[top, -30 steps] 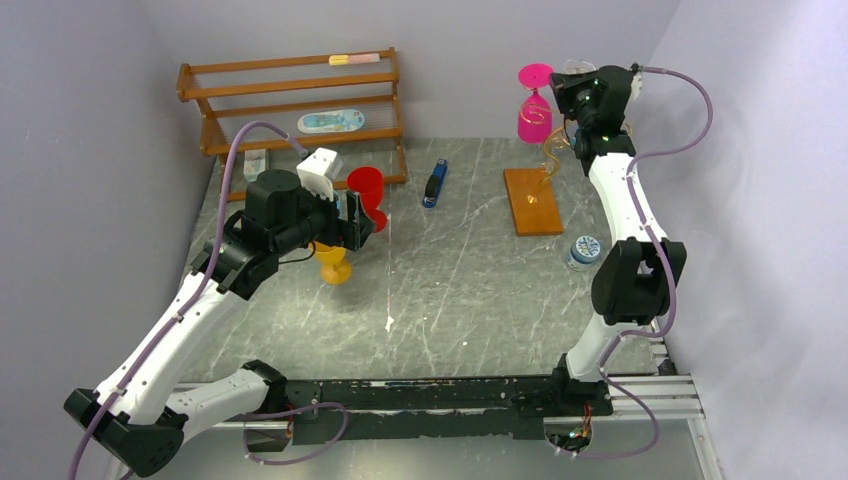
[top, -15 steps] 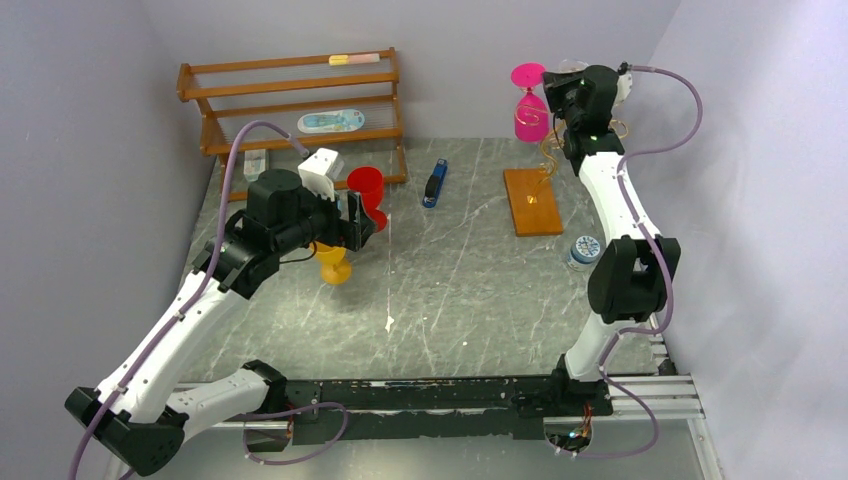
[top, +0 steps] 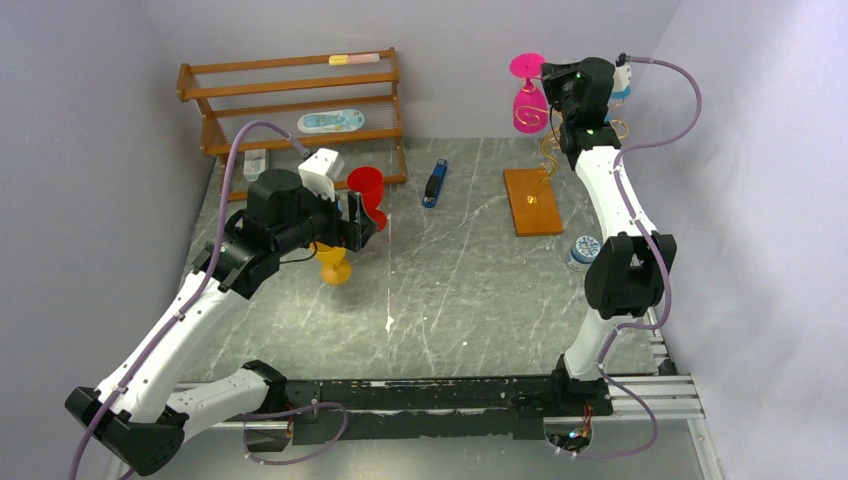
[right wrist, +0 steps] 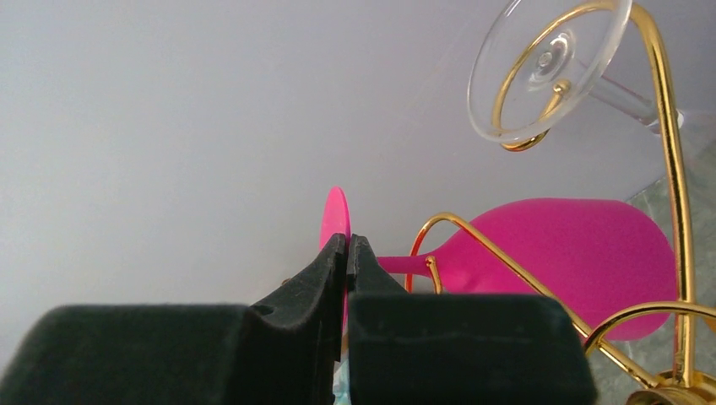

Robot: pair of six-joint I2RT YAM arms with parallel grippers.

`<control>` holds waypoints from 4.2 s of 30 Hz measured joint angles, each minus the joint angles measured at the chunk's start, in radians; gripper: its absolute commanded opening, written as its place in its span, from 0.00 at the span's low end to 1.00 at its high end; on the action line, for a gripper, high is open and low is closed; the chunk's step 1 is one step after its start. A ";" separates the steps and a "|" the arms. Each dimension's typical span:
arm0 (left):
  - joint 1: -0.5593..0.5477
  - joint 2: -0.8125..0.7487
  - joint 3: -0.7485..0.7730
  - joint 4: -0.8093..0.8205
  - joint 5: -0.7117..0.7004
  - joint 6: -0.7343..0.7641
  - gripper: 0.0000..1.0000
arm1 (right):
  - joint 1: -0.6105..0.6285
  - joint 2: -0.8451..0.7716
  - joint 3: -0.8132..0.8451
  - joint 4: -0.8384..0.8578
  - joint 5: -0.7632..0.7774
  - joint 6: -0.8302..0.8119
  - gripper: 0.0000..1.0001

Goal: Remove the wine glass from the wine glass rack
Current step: Pick up the wine glass from the wine rack.

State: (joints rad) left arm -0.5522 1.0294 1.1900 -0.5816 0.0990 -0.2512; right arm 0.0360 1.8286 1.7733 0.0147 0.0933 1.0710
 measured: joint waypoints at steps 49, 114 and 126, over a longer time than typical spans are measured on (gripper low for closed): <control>0.000 0.007 -0.005 0.000 0.018 0.001 0.90 | 0.056 0.111 0.162 -0.120 0.128 -0.060 0.00; 0.000 0.000 -0.018 0.000 0.018 0.001 0.90 | 0.060 -0.130 -0.165 -0.010 0.089 -0.005 0.00; 0.000 -0.006 -0.021 0.000 0.018 0.001 0.90 | 0.060 -0.126 -0.136 -0.003 -0.129 -0.089 0.00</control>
State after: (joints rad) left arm -0.5522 1.0229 1.1694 -0.5819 0.1169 -0.2501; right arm 0.0959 1.7023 1.6371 0.0120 -0.0360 0.9825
